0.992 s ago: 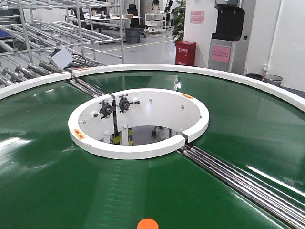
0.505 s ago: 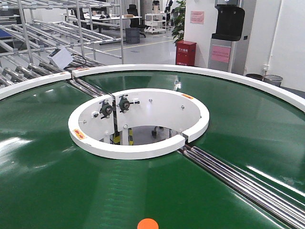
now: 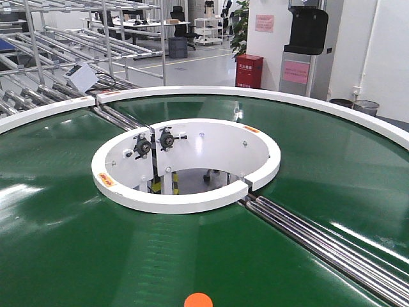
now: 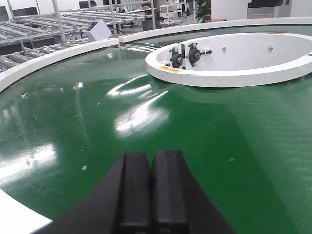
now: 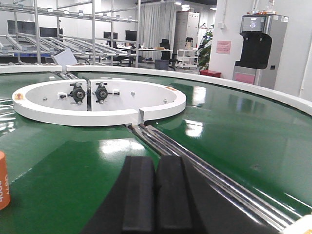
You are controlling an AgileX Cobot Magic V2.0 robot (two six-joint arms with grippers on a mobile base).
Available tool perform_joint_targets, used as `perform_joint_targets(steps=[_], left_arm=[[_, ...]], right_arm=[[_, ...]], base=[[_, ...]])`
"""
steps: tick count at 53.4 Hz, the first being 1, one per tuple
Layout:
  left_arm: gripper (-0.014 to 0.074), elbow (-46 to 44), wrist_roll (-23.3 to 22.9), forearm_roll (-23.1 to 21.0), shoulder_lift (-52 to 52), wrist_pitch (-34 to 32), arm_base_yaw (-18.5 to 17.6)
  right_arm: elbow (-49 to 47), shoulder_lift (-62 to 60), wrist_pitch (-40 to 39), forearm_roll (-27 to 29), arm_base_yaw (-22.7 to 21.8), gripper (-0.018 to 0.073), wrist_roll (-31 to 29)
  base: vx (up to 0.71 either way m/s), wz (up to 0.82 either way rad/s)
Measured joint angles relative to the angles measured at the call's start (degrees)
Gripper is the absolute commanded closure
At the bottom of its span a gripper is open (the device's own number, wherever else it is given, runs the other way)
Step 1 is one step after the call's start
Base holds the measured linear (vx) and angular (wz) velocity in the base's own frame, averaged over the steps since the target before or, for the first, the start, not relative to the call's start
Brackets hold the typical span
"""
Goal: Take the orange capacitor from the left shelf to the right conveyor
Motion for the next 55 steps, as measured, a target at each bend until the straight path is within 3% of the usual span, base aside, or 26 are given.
perform_joint_targets(steps=[55], left_arm=[[0.0602, 0.0, 0.0, 0.0, 0.0, 0.0, 0.0]], right_arm=[[0.0, 0.0, 1.3, 0.38, 0.0, 0.0567, 0.69]], base=[[0.0, 0.0]])
